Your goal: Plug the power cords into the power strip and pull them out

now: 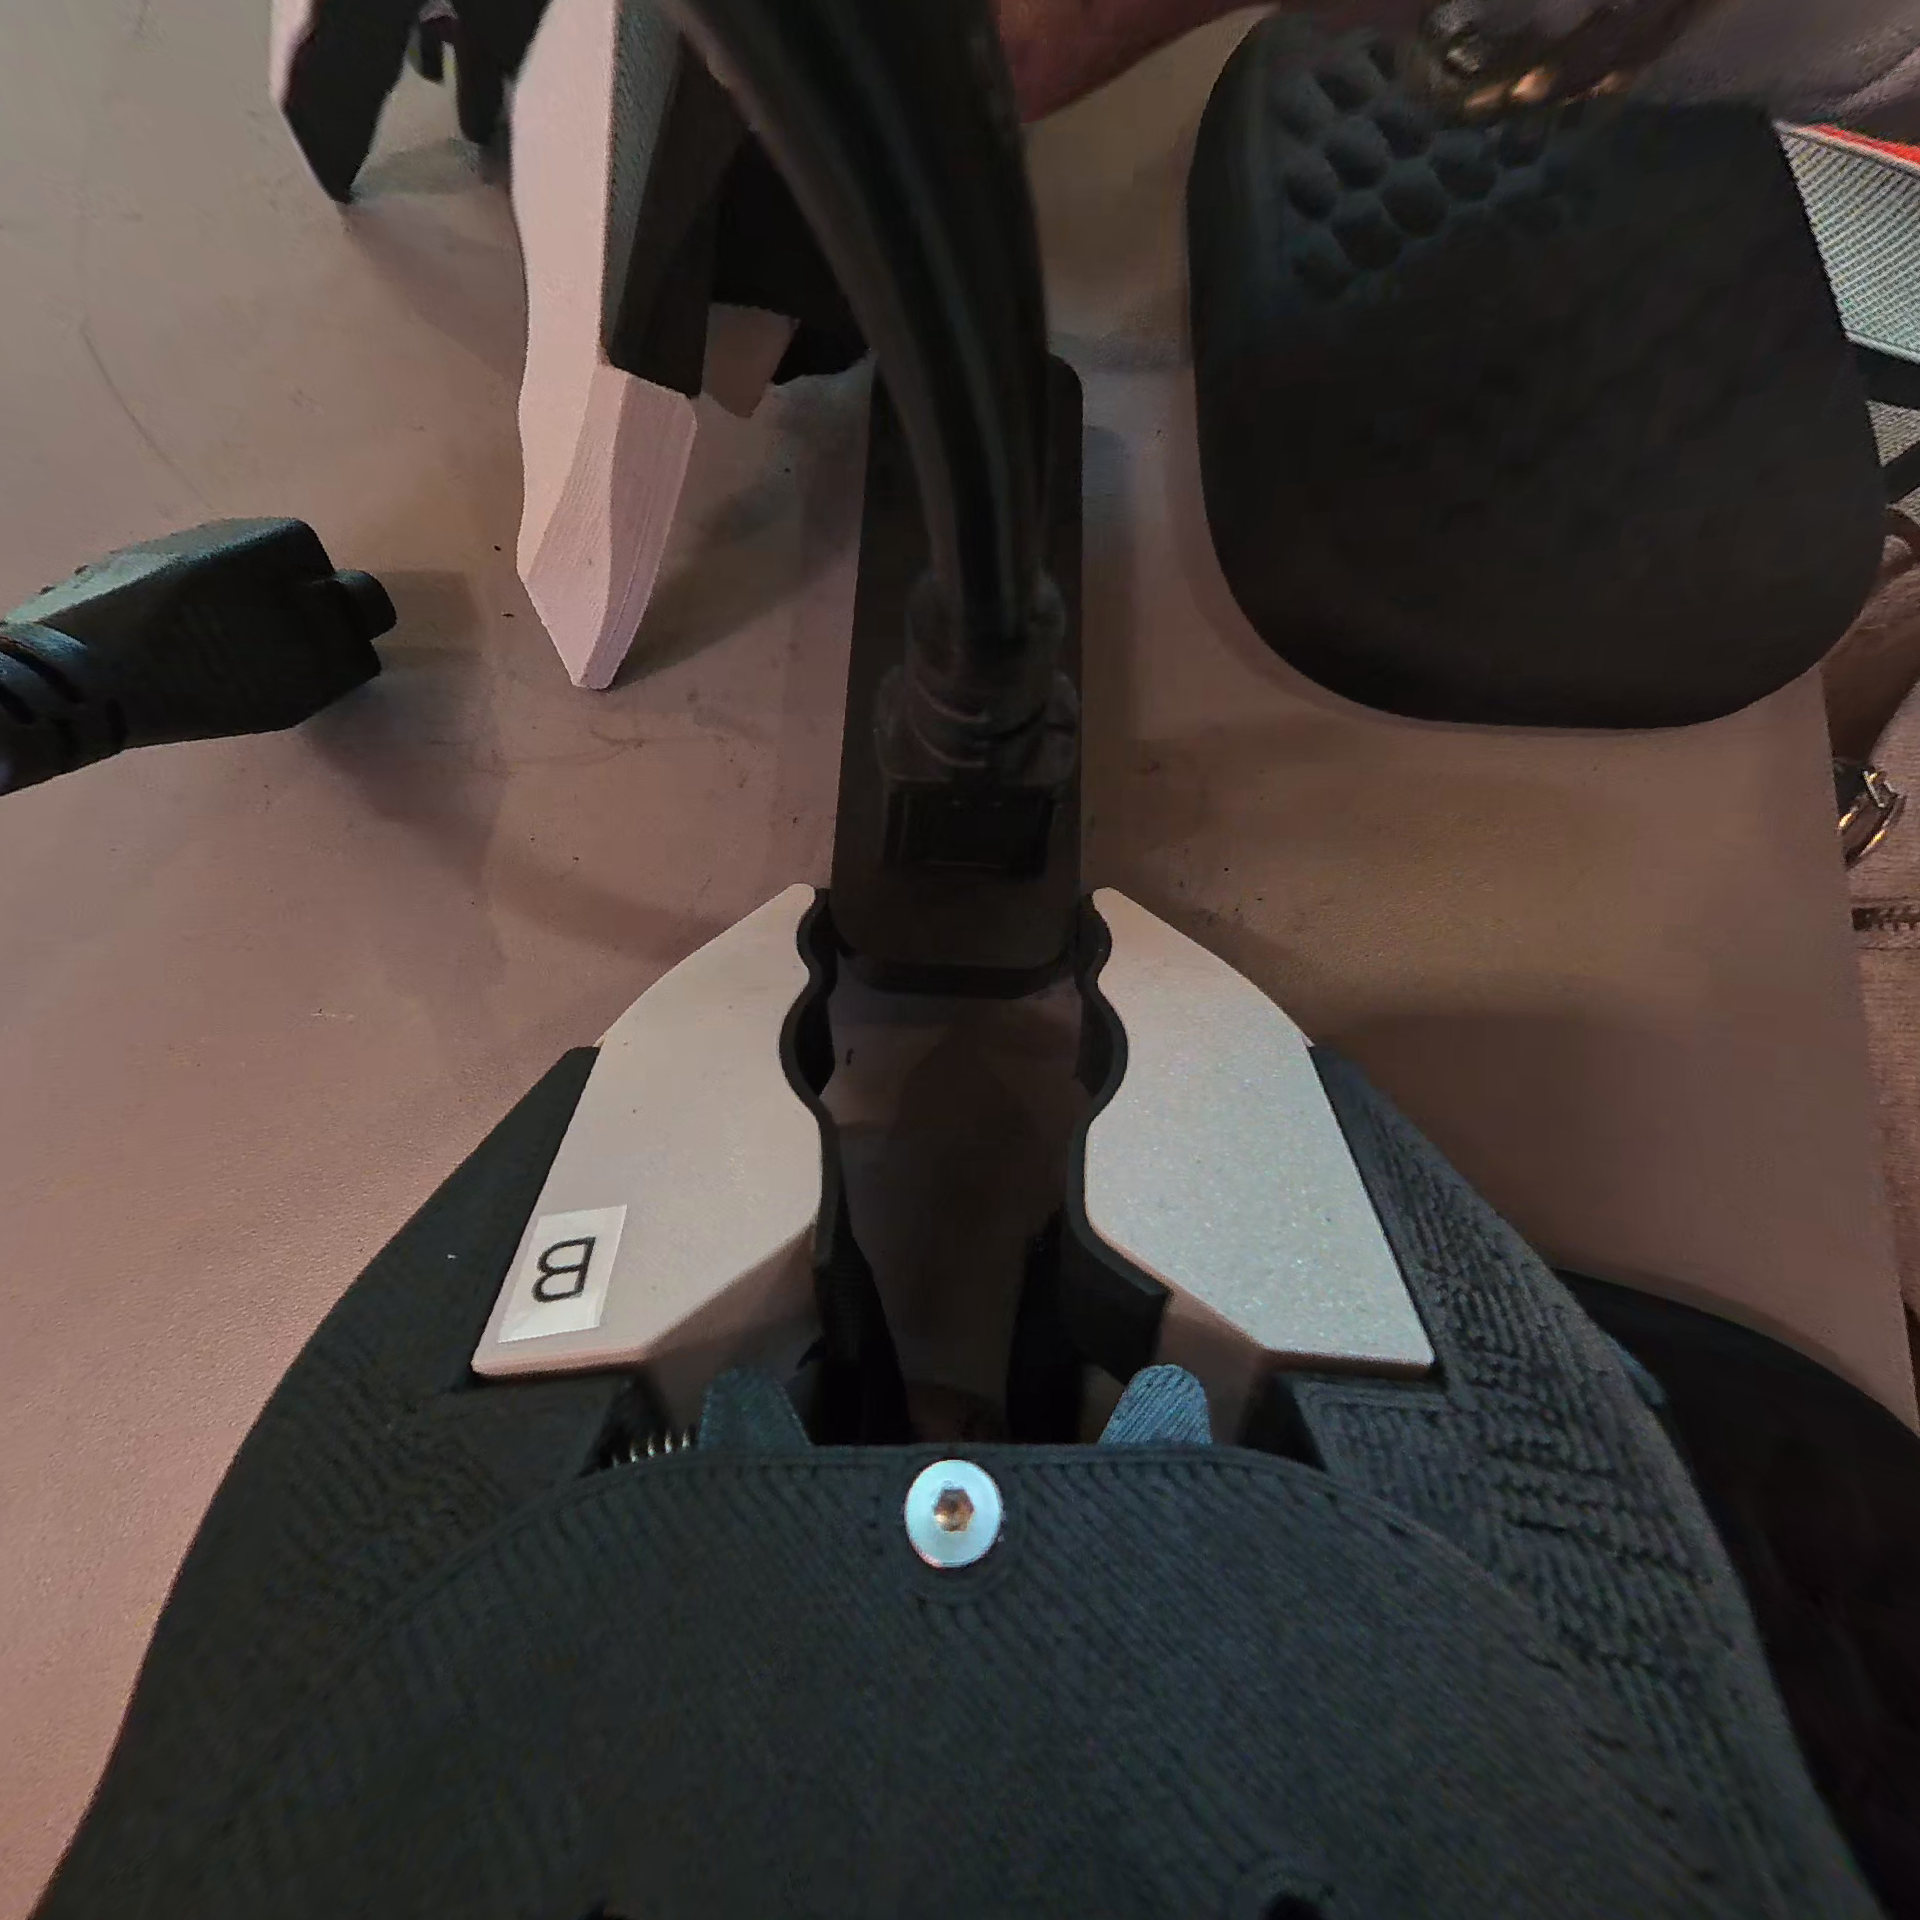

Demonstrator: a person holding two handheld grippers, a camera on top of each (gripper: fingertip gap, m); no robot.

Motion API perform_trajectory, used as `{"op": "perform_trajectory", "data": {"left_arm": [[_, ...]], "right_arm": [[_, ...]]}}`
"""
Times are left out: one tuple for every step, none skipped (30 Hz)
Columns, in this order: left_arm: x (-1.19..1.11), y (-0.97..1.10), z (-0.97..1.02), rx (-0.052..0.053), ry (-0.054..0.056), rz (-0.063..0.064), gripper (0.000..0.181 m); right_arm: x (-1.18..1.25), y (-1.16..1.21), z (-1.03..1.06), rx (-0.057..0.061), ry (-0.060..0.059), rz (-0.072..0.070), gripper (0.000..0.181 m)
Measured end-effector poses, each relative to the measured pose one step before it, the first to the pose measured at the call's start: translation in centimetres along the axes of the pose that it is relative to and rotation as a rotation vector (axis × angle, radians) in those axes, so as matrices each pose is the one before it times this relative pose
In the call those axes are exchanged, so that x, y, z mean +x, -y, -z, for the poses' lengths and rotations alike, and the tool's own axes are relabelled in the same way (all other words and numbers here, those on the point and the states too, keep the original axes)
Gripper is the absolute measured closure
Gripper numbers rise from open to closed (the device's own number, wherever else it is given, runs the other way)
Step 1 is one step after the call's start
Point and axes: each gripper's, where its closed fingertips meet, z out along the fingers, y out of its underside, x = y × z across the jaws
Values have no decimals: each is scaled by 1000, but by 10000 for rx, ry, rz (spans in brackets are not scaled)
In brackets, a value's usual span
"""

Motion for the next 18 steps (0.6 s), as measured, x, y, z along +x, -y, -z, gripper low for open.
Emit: {"op": "perform_trajectory", "data": {"left_arm": [[6,7,9,2,1,-2,137],[-2,5,-6,-1,3,-3,137],[-2,3,-4,0,7,-8,137],[-4,-4,3,-1,6,-6,137],[13,0,0,0,-10,0,137],[96,8,27,9,-76,-18,135],[124,63,58,54,-94,-28,133],[84,162,139,150,-47,-33,131],[140,287,222,256,-83,-57,130],[95,437,297,366,-51,-31,129],[71,576,293,443,-42,8,129],[74,630,226,447,-51,33,129],[115,608,114,400,-66,17,129],[234,614,29,380,-111,-41,129],[172,645,-22,402,-38,-70,128],[-70,597,-19,378,110,-74,128],[-133,565,0,376,120,-28,130],[-270,518,5,354,154,33,136]], "right_arm": [[175,18,-7,20,-67,-76,35],[31,-29,41,28,-63,-41,35],[-9,5,11,4,-9,13,35],[-1,4,-22,-10,14,-13,35],[-6,1,-2,-2,10,-1,35],[5,21,-21,-3,8,5,35],[-1,34,-23,-10,12,9,35],[6,38,-34,1,-6,-3,35],[-1,13,-11,1,-14,-11,35],[-11,7,12,10,-11,-1,35],[-1,6,-4,3,-7,6,35],[-8,11,-1,-9,-7,-19,35],[-25,18,-18,-2,-36,-37,35],[-39,10,-5,10,-31,-9,35],[-32,-9,6,-3,16,-5,35],[4,-7,6,-30,7,2,36],[19,-13,45,-72,-22,-18,37],[113,18,132,-30,-63,-60,42]]}}
